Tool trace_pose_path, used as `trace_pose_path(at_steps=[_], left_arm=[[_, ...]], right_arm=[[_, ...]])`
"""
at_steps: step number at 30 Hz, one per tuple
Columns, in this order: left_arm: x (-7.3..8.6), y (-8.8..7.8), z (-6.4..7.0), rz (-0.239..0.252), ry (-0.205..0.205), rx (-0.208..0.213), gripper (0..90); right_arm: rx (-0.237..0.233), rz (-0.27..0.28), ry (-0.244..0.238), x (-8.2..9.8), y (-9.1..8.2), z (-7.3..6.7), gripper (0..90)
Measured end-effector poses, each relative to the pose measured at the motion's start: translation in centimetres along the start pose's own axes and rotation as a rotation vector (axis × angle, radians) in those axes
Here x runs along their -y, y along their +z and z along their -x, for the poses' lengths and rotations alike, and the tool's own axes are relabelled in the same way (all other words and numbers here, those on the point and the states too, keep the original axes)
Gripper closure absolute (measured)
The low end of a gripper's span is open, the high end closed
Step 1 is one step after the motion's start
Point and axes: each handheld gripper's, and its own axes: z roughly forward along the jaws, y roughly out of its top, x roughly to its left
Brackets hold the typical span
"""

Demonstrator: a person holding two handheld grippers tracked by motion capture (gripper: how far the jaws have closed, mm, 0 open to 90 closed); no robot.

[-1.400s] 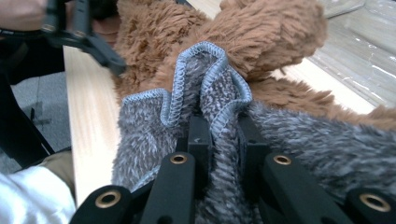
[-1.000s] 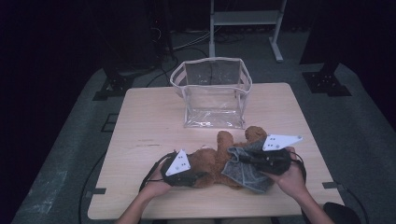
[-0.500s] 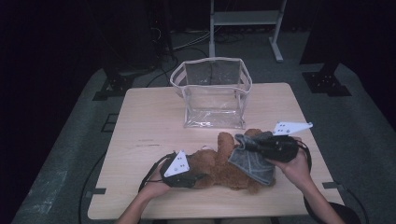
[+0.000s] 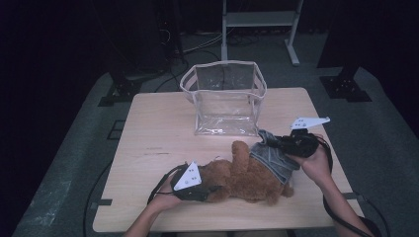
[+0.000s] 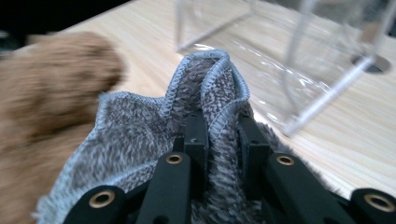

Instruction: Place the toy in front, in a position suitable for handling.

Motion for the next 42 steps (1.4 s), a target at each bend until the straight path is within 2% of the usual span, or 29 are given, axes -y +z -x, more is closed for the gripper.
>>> trace_pose_path(at_steps=[1,2,3,5,8,9,10,13,16,19,21,22,24,27,28,30,32,35,36,39,42], left_arm=[[0.0,0.0,0.0,-0.001,0.0,-0.002,37.5],[0.0,0.0,0.1,-0.001,0.0,-0.003,37.4],[0.0,0.0,0.2,-0.003,0.0,-0.005,37.4],[0.0,-0.1,0.2,-0.005,-0.002,-0.008,37.3],[-0.2,0.1,0.3,-0.012,-0.011,-0.008,37.4],[-0.2,0.1,0.3,-0.012,-0.011,-0.008,37.5],[-0.3,0.2,0.5,-0.014,-0.01,-0.009,37.5],[-0.4,0.4,0.5,-0.017,-0.012,-0.014,37.6],[-0.4,0.4,0.5,-0.012,-0.032,-0.018,37.5],[-0.5,0.5,0.5,-0.013,-0.04,-0.02,37.2],[-0.5,0.6,0.5,-0.014,-0.039,-0.021,37.1],[-0.5,0.6,0.6,-0.018,-0.033,-0.025,37.0],[-0.6,0.6,0.6,-0.02,-0.03,-0.024,37.0],[-0.6,0.6,0.6,-0.02,-0.028,-0.024,37.0],[-0.6,0.6,0.6,-0.018,-0.028,-0.022,37.0],[-0.6,0.6,0.7,-0.019,-0.03,-0.021,36.9],[-0.6,0.6,0.7,-0.021,-0.033,-0.023,36.8],[-0.6,0.6,0.7,-0.023,-0.03,-0.027,36.9],[-0.5,0.6,0.7,-0.023,-0.043,-0.026,36.9],[-0.4,0.6,0.5,-0.021,-0.061,-0.024,36.1],[-0.5,0.7,0.6,-0.019,-0.062,-0.03,36.2]], right_arm=[[-0.01,-0.006,0.036,0.0,0.2,0.5,75.5],[-0.044,-0.013,0.08,0.2,0.4,1.0,75.5],[-0.058,-0.014,0.096,0.4,0.4,1.2,75.7],[-0.061,-0.012,0.099,0.6,0.4,1.1,76.3],[-0.071,0.023,0.066,0.9,-0.7,-0.5,77.7],[-0.071,0.023,0.066,0.9,-0.7,-0.5,77.7],[-0.096,0.037,0.049,1.0,-1.3,-1.6,77.9],[-0.112,0.036,0.002,1.1,-1.4,-3.5,78.0],[-0.179,0.049,-0.018,1.2,-1.6,-5.3,78.0],[-0.24,0.041,-0.039,1.3,-1.3,-7.0,78.0],[-0.257,0.036,-0.041,1.4,-1.1,-7.4,78.0],[-0.275,0.026,-0.049,1.4,-0.5,-8.0,78.0],[-0.255,0.031,-0.068,0.9,-0.1,-8.5,78.1],[-0.256,0.057,-0.072,0.0,0.1,-8.6,78.1],[-0.24,0.086,-0.064,-1.1,0.2,-8.7,78.0],[-0.221,0.092,-0.06,-1.8,0.4,-8.8,78.0],[-0.203,0.071,-0.073,-2.1,0.9,-8.9,78.0],[-0.196,0.015,-0.082,-1.4,1.7,-8.9,78.0],[-0.197,0.003,-0.081,-0.9,1.7,-8.9,78.0],[-0.206,-0.003,-0.093,0.5,0.9,-8.8,78.0],[-0.171,0.01,-0.101,1.5,-0.4,-8.4,78.1]])
